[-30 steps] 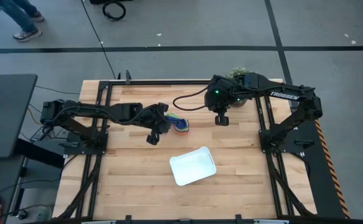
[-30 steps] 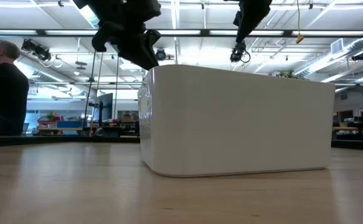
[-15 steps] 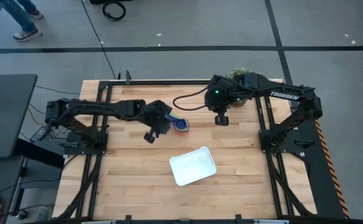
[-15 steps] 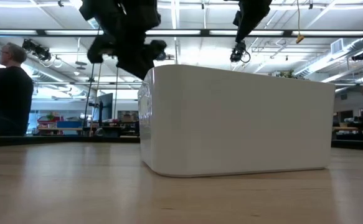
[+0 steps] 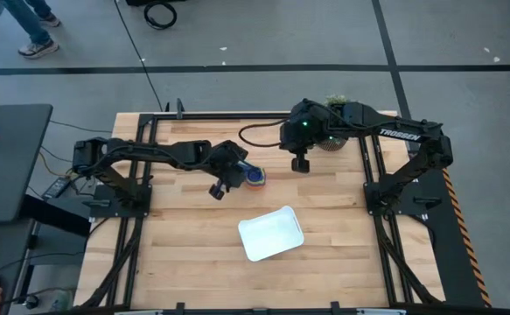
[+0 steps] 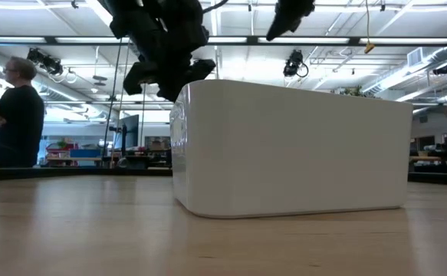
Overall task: Nest measuring cups in basket
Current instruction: Put the nested measuring cups into the white bin
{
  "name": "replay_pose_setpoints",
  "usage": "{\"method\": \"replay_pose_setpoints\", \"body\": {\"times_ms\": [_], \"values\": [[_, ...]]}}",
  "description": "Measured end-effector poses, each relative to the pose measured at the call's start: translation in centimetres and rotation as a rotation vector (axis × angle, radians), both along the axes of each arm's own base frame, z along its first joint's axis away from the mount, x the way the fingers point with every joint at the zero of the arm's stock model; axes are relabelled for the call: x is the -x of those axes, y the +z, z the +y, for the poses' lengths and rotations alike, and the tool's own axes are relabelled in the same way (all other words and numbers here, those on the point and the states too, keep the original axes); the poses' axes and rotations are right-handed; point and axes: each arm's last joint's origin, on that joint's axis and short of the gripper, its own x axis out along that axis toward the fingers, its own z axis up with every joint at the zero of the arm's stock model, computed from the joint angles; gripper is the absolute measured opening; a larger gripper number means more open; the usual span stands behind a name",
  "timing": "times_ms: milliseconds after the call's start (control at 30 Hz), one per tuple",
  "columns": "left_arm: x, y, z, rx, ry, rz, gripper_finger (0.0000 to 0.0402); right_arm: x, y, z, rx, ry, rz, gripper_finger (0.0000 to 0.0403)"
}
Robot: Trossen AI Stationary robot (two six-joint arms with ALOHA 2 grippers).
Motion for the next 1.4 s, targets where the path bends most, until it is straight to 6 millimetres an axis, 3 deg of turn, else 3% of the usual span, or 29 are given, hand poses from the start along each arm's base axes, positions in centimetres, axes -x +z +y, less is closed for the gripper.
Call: {"method": "replay_pose_setpoints", "body": {"times_ms": [867, 1233, 1400], "values": [[0.1, 0.0, 0.2, 0.040, 0.003, -0.001, 0.0050, -3.2, 6.0, -0.6, 0.129, 0.000, -0.715, 0.0022], [0.0, 0.1, 0.0, 0.142, 0.042, -0.008, 0.0051, -3.3, 7.4, -0.6, 0.155, 0.000, -0.853, 0.0022], [0.0, 0.1, 0.1, 0.138, 0.020, -0.012, 0.0084, -3.3, 7.4, -0.6, 0.155, 0.000, -0.857, 0.0022]]}}
